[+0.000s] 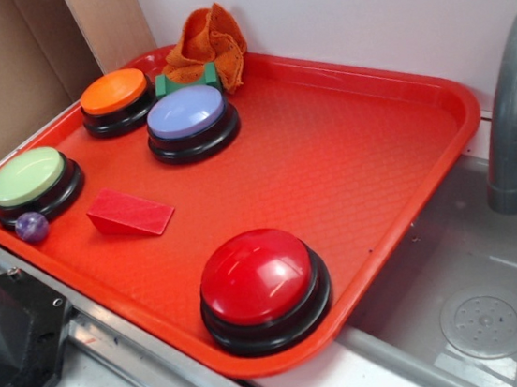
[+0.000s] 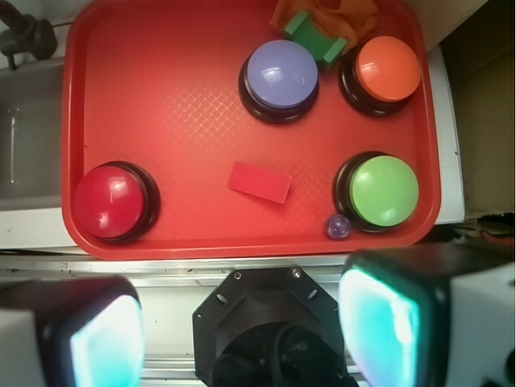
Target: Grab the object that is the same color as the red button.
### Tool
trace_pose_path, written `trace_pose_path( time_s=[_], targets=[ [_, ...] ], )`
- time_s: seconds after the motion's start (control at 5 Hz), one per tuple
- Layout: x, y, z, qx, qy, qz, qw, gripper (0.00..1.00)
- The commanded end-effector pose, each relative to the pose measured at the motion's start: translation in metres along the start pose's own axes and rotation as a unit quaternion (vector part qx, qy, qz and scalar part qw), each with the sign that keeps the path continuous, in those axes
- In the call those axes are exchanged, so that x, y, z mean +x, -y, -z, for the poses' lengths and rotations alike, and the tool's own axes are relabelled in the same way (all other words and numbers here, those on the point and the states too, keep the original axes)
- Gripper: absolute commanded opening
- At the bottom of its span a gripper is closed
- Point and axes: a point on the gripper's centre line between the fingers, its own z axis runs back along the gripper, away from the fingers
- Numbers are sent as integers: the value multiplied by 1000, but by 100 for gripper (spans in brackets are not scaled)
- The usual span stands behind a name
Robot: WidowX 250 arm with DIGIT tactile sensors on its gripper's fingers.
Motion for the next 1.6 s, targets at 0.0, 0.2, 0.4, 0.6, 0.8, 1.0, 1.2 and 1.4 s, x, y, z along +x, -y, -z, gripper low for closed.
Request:
trace_pose_path(
  time_s=[0.0, 0.2, 0.4, 0.6, 0.8, 1.0, 1.2, 1.4],
  targets=[
    [0, 0, 0, 0, 0, 0, 1000, 100],
    [2, -7, 17, 9, -17, 94, 995, 100],
    [4, -10, 35, 12, -29, 169, 985, 100],
    [8, -11, 58, 6, -37, 239, 970, 100],
    [14, -19, 90, -13, -47, 317, 947, 100],
    [24, -28, 121, 6, -49, 394, 918, 100],
    [32, -37, 146, 31, -58, 447, 892, 100],
    [38, -41, 164, 36, -38, 492, 869, 100]
  ],
)
